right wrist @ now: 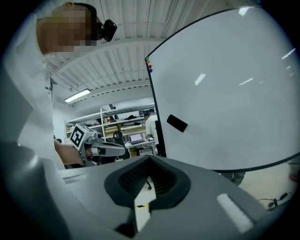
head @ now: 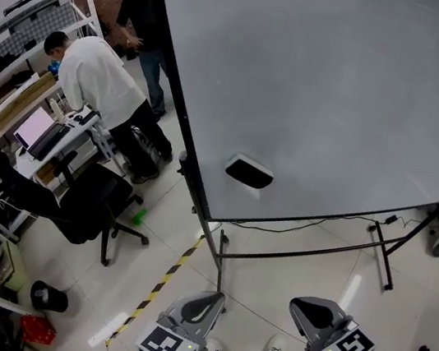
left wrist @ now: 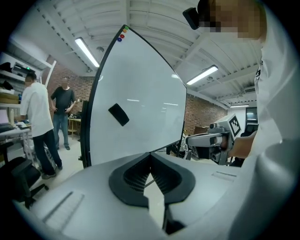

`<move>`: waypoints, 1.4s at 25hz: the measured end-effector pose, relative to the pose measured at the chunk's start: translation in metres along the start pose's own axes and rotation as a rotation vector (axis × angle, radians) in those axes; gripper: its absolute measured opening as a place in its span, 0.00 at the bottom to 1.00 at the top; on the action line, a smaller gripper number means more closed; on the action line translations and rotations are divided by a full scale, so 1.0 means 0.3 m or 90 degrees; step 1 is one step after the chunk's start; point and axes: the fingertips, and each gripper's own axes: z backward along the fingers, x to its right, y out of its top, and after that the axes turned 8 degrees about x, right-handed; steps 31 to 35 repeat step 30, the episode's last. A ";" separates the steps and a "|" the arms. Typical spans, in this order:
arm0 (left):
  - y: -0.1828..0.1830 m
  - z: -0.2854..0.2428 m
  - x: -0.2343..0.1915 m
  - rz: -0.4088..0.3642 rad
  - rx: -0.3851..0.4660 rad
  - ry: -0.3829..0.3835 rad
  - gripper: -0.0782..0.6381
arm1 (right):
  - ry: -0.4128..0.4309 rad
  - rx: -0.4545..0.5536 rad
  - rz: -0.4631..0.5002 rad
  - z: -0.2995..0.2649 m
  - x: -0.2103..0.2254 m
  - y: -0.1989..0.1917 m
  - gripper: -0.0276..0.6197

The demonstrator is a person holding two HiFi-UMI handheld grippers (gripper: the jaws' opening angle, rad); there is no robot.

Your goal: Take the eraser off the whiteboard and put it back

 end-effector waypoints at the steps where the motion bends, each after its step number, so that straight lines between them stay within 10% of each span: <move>1: -0.009 0.008 -0.002 0.003 0.000 -0.003 0.13 | -0.004 -0.005 0.002 -0.002 -0.007 -0.007 0.05; 35: -0.008 0.041 -0.019 -0.002 0.013 -0.010 0.13 | -0.009 -0.036 0.029 -0.014 -0.044 -0.030 0.04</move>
